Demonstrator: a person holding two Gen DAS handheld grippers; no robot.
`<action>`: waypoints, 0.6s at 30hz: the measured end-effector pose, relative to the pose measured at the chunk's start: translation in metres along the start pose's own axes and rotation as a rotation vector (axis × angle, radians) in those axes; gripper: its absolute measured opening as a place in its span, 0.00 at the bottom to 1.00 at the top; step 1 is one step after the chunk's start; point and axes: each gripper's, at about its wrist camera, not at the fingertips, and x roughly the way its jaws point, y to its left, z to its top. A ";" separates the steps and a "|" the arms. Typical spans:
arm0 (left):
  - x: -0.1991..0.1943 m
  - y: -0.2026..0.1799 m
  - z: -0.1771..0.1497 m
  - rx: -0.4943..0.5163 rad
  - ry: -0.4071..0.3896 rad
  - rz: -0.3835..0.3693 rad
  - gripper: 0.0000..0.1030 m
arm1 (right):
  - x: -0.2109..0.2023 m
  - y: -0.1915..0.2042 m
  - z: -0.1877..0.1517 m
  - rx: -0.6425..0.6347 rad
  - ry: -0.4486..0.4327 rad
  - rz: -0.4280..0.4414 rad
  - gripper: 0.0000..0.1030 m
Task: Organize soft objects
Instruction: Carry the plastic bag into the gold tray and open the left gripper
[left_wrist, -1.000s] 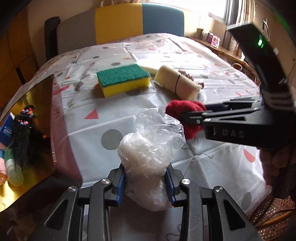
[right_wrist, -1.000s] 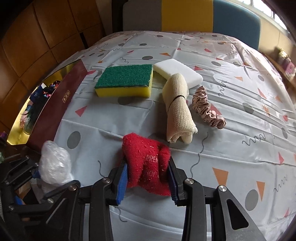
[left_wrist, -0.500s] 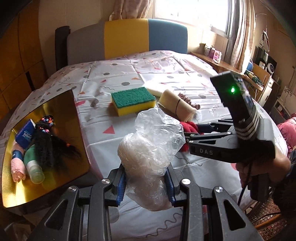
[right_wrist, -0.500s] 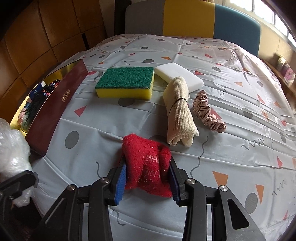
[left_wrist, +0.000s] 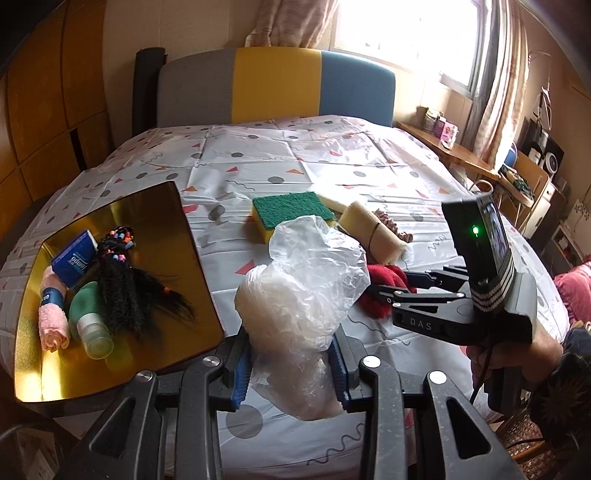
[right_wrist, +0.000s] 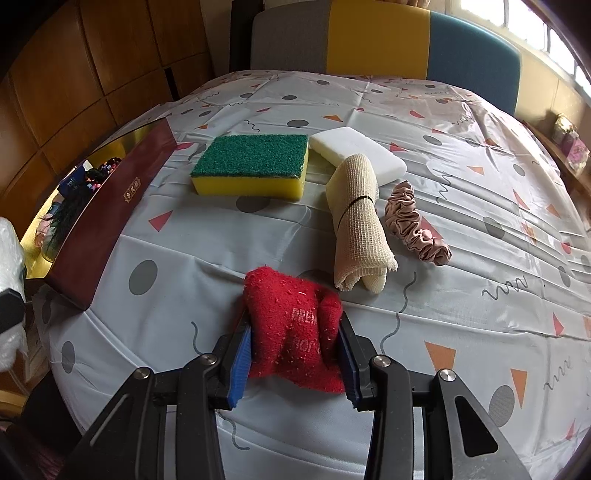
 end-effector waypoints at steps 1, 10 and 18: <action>-0.001 0.003 0.000 -0.009 0.000 -0.001 0.34 | 0.000 0.000 0.000 0.000 0.000 0.000 0.40; -0.029 0.073 0.020 -0.201 -0.054 0.012 0.34 | 0.000 0.001 0.000 -0.005 -0.002 -0.005 0.40; -0.013 0.180 0.038 -0.502 0.006 0.021 0.34 | 0.001 0.003 0.002 -0.014 0.007 -0.017 0.41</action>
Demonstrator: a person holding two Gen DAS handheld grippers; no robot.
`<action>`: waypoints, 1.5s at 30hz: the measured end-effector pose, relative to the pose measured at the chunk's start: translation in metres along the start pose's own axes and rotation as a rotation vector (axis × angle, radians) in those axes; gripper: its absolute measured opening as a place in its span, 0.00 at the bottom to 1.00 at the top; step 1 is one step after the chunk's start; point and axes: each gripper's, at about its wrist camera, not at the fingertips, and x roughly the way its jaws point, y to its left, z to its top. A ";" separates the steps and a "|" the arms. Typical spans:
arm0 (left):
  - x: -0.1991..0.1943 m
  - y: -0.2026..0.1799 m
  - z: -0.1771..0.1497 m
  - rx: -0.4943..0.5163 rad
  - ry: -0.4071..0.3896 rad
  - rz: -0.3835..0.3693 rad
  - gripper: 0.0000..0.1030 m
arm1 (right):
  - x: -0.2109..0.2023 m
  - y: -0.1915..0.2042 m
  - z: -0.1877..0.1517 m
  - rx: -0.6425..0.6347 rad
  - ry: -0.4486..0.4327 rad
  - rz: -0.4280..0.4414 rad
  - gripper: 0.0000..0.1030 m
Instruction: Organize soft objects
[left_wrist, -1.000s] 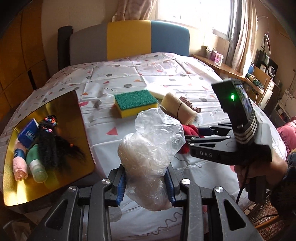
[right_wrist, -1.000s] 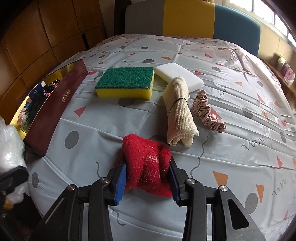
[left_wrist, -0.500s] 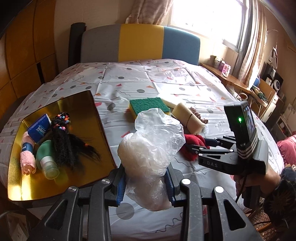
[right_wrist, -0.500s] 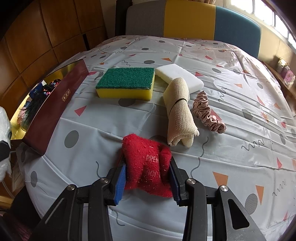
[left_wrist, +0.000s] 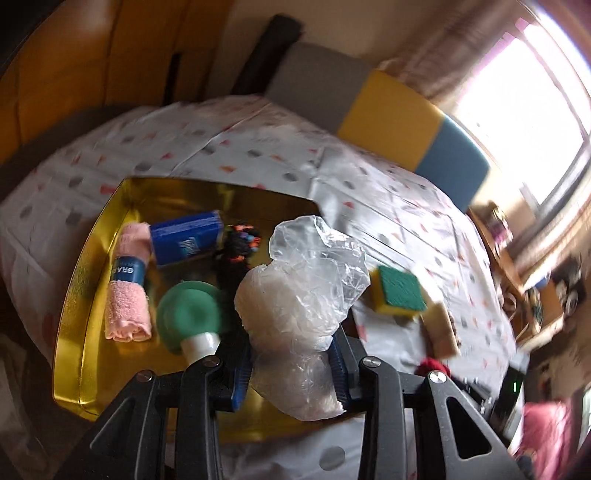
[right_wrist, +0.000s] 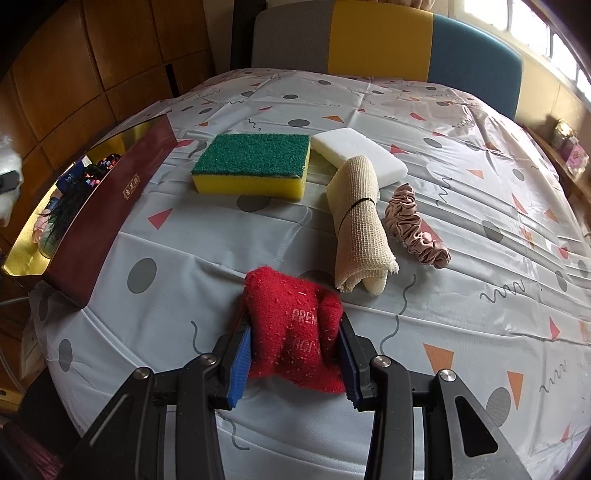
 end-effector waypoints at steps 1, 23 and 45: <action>0.006 0.003 0.007 -0.014 0.011 -0.002 0.34 | 0.000 0.000 0.000 -0.002 0.001 -0.001 0.41; 0.133 -0.019 0.058 0.029 0.168 0.075 0.55 | 0.002 0.001 0.002 -0.015 0.003 -0.005 0.42; 0.014 -0.016 -0.023 0.136 -0.057 0.261 0.60 | 0.003 0.007 -0.001 -0.042 -0.009 -0.030 0.44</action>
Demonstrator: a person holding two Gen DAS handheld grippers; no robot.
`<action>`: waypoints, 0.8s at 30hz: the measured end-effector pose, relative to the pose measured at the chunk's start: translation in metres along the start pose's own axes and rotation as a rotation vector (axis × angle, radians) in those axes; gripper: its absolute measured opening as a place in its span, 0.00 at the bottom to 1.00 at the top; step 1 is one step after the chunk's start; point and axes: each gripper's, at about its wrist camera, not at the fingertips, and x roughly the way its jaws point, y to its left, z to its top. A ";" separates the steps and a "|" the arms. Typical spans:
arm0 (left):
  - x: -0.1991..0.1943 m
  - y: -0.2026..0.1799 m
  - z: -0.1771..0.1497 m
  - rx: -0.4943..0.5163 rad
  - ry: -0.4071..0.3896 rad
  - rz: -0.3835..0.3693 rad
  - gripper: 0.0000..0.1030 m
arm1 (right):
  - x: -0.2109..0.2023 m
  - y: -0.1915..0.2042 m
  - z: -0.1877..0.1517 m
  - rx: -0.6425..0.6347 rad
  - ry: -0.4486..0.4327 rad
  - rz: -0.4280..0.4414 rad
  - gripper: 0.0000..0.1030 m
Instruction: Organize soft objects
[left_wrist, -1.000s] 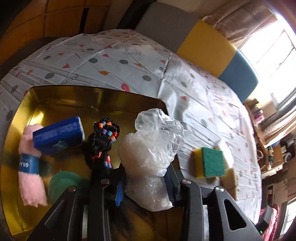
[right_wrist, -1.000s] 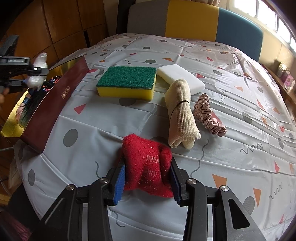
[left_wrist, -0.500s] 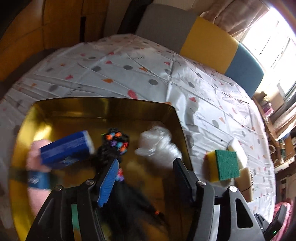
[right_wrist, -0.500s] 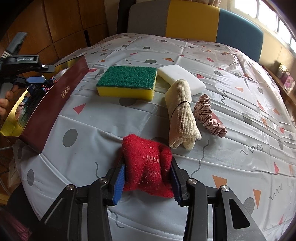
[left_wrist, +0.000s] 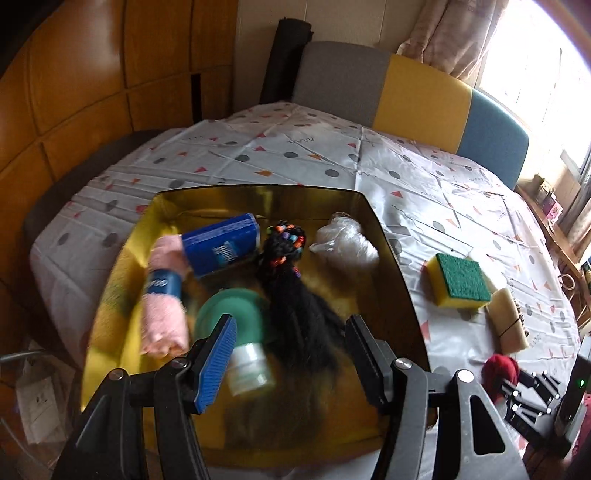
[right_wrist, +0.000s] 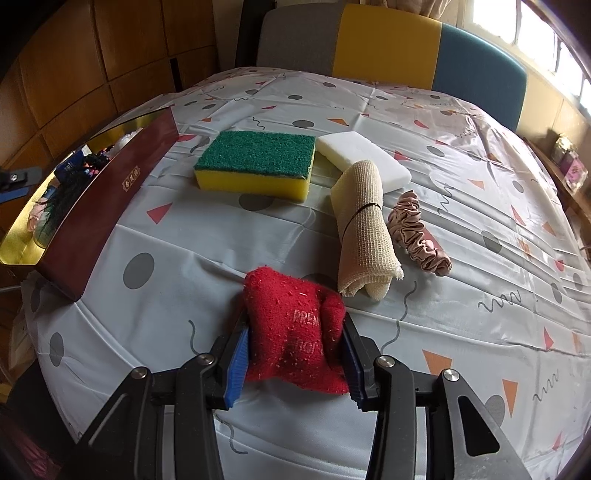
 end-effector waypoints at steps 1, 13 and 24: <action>-0.003 0.001 -0.003 0.007 -0.008 0.008 0.60 | 0.000 0.000 0.000 -0.002 -0.002 -0.003 0.44; -0.031 0.011 -0.022 0.048 -0.084 0.071 0.60 | 0.000 0.001 -0.003 -0.007 -0.012 -0.011 0.45; -0.025 0.016 -0.032 0.045 -0.051 0.079 0.60 | -0.001 0.002 -0.004 -0.020 -0.019 -0.020 0.45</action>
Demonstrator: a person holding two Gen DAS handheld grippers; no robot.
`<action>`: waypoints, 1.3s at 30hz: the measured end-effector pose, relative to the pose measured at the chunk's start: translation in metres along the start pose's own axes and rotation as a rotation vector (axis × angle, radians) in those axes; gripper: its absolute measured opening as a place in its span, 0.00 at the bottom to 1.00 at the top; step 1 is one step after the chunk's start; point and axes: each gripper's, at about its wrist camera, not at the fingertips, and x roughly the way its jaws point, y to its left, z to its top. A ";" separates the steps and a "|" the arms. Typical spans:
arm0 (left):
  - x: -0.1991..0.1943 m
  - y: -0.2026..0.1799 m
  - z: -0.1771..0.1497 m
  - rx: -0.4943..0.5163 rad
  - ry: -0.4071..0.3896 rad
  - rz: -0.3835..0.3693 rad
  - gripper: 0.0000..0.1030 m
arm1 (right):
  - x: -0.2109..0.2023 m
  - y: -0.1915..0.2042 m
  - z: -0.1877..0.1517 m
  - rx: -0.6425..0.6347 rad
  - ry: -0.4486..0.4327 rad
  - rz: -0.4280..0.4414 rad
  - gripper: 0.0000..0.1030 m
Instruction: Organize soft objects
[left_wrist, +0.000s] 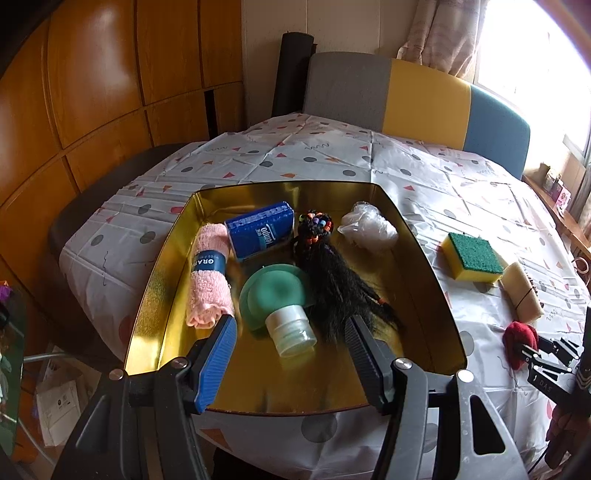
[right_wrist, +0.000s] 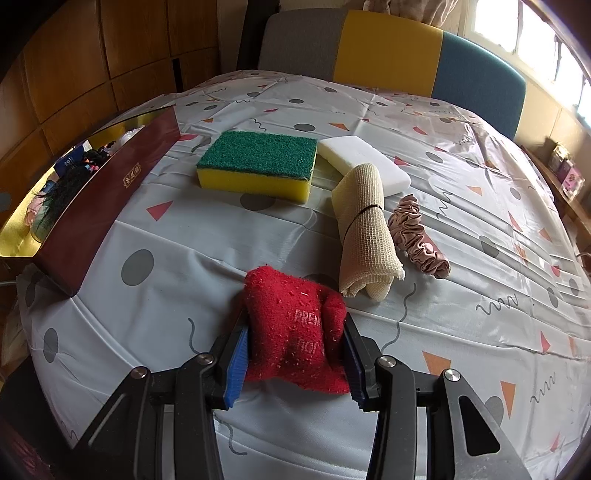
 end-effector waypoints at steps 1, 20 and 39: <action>0.000 0.001 -0.001 -0.003 0.002 0.001 0.60 | 0.000 0.000 0.000 -0.002 -0.001 -0.001 0.45; -0.009 0.037 -0.010 -0.072 -0.012 0.016 0.60 | 0.001 0.009 0.000 -0.029 -0.001 -0.058 0.43; -0.007 0.080 -0.014 -0.160 -0.011 0.035 0.60 | -0.065 0.091 0.069 -0.011 -0.144 0.133 0.38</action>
